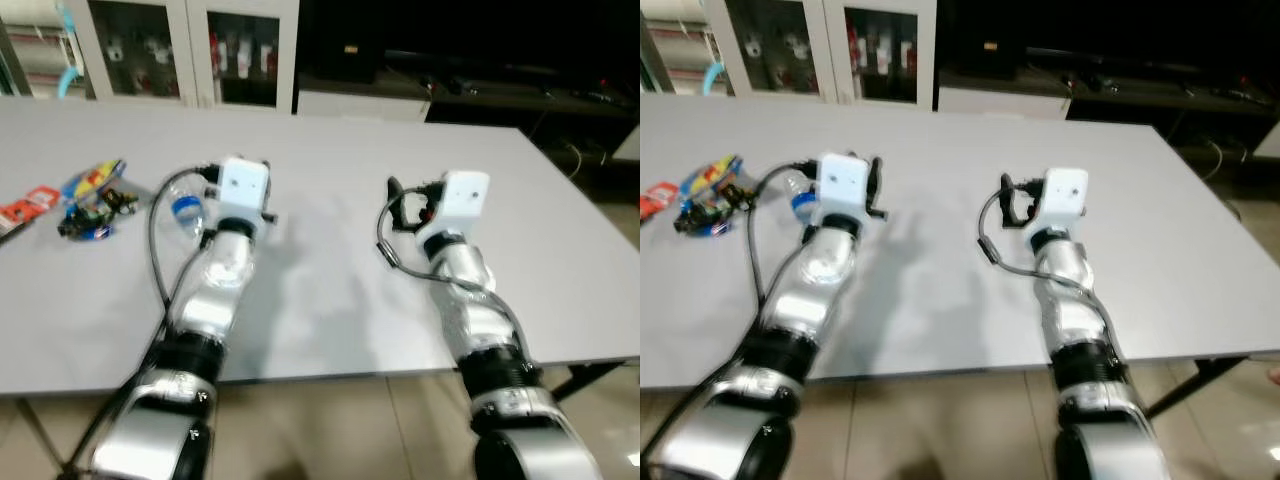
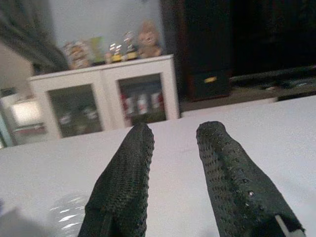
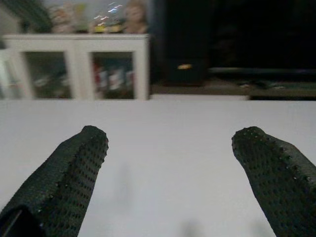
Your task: Picking trash to rubbish bin
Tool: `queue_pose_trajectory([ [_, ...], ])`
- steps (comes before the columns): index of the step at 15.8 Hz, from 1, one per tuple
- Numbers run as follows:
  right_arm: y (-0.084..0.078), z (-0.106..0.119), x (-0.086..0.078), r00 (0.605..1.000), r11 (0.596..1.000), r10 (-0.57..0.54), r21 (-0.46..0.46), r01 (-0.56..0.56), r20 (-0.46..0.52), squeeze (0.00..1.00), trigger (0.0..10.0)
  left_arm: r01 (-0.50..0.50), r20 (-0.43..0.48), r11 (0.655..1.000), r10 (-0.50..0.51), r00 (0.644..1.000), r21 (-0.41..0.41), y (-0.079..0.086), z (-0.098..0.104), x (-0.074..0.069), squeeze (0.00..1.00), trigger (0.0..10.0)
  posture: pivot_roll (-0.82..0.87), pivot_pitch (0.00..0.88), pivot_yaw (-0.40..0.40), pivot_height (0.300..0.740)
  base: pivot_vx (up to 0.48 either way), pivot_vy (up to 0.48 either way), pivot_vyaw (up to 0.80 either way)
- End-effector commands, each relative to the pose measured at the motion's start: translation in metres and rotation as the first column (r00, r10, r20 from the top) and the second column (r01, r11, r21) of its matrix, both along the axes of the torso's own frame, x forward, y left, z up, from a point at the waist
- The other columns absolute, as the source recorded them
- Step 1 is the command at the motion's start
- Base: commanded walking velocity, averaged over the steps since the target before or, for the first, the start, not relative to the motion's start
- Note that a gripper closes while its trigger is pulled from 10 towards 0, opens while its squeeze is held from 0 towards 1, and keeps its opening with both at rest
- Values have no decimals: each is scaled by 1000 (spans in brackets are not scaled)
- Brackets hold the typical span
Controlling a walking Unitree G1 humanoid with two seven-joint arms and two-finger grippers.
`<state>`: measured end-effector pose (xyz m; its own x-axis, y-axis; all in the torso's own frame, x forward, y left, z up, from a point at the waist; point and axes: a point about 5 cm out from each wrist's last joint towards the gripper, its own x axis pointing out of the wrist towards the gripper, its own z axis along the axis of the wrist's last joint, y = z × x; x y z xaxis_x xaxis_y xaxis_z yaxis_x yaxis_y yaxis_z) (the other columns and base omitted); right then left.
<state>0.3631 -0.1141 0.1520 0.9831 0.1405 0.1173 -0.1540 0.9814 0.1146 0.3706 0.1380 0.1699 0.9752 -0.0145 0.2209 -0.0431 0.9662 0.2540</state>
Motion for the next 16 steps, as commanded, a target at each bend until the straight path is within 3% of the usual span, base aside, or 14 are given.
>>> queue_pose_trajectory([
  [1, -7, 1, 0, 1000, 1000, -17, -2, 17, 1, 0, 10000, 8, 1, 1000, -8, 1000, -3, -5, 1, 0, 0, 10000, -59, 21, -114, 740, 0, 0, 0],
  [10, -8, 0, 0, 1000, 1000, -16, -1, 16, -5, 0, 10000, 3, 3, 1000, -3, 1000, -3, -4, 0, 0, 0, 10000, -58, 20, -114, 740, 0, 0, 0],
  [11, -8, 0, 0, 1000, 1000, -15, -1, 15, -5, 0, 10000, -21, 3, 1000, 21, 1000, -4, -2, 0, 0, 1000, 10000, -58, 21, -114, 740, 0, 0, 0],
  [16, -6, -1, 0, 1000, 1000, -7, -2, 7, -11, 0, 10000, -51, -10, 999, 51, 999, 4, 2, -2, 1, 1000, 10000, -58, 25, -114, 740, 0, 0, 0],
])
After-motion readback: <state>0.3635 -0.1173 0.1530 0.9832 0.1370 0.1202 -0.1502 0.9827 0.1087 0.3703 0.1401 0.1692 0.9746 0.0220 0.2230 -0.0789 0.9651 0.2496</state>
